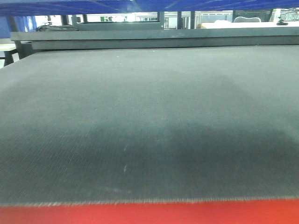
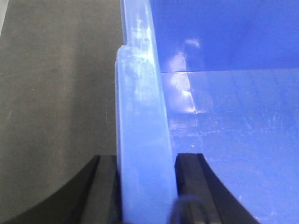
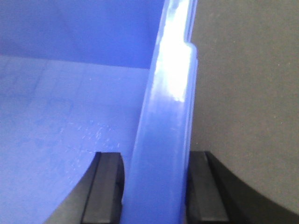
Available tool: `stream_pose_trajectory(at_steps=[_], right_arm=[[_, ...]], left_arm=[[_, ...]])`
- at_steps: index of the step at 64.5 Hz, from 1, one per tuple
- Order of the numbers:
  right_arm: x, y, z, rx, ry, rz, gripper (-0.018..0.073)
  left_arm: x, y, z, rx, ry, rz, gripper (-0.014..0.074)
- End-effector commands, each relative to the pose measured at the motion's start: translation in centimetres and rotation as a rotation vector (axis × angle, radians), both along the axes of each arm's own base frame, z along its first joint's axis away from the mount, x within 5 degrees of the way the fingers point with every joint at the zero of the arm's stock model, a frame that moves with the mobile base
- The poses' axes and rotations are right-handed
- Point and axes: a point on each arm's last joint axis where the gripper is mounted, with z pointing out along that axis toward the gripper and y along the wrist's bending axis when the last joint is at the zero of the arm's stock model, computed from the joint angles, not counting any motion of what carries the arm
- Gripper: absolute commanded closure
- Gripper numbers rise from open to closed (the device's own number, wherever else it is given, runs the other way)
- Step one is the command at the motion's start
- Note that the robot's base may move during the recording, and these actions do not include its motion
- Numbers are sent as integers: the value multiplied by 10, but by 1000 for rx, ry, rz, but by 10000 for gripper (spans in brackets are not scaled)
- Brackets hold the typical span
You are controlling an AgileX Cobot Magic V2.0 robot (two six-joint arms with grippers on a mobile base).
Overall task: Move blue bin to conveyor side
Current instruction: 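Carry the bin over the grey belt of the red-framed table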
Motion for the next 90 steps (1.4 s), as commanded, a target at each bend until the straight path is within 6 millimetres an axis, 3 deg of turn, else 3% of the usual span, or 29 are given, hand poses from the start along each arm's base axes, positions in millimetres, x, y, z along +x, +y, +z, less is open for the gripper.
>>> stream_pose_trajectory(at_steps=[1, 90], right_arm=[[-4, -3, 14, -13, -125, -5, 624], [-2, 0, 18, 28, -167, 4, 624]], left_arm=[[-5, 3, 14, 28, -119, 1, 594], [-3, 2, 15, 16, -136, -8, 594]])
